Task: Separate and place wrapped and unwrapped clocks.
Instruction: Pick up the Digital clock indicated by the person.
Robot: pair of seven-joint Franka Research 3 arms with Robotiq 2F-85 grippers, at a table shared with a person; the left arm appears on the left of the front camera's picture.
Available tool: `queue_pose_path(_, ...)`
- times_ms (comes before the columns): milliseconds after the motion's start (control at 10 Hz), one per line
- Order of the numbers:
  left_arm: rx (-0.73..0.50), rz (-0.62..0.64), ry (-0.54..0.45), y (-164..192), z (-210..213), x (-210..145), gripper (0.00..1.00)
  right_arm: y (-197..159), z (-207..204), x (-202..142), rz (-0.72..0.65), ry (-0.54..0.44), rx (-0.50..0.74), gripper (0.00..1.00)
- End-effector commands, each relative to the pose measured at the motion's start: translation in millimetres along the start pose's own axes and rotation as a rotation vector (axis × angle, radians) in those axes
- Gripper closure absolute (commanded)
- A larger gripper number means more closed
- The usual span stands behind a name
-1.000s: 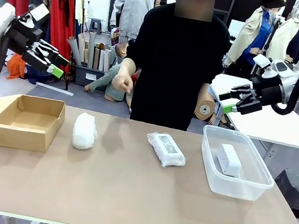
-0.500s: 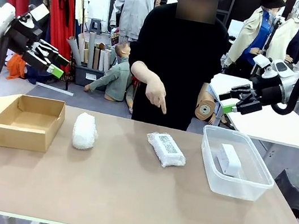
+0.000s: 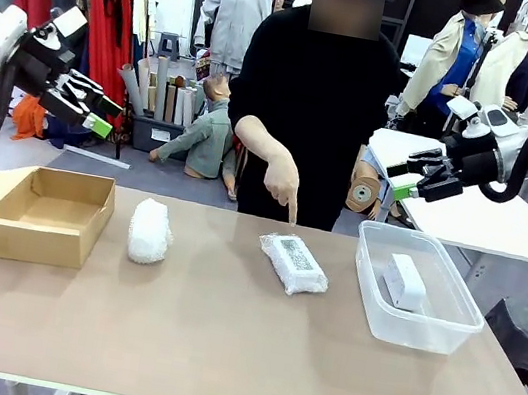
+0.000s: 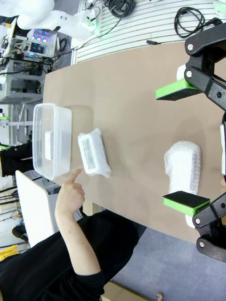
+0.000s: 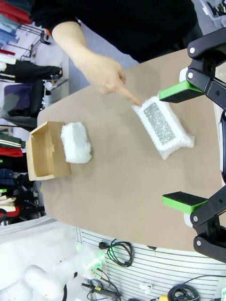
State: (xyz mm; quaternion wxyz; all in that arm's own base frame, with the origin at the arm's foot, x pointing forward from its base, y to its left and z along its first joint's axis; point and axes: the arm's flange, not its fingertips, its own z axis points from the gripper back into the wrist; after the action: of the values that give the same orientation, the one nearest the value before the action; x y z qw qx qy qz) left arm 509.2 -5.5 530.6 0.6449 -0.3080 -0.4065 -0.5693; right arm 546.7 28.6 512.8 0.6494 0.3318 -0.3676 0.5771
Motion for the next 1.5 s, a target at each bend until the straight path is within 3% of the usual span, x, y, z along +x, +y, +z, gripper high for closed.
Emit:
queue_pose_path(0,-0.002,-0.006,-0.002,-1,0,2,0.0,0,1,1,0.002,0.001,-0.002,0.0)
queue_pose_path(700,0.0,0.0,0.0,0,0,0,0.0,0,1,1,0.002,0.001,-0.002,0.0)
queue_pose_path(1000,-0.015,0.107,0.145,-2,-24,30,0.0,0,1,1,0.002,0.001,-0.002,0.0)
queue_pose_path(1100,0.007,0.121,0.173,-5,-34,41,0.0,0,1,1,0.002,0.001,-0.002,0.0)
queue_pose_path(1400,0.223,0.193,0.163,-16,-54,80,0.0,0,1,1,0.002,0.001,-0.002,0.0)
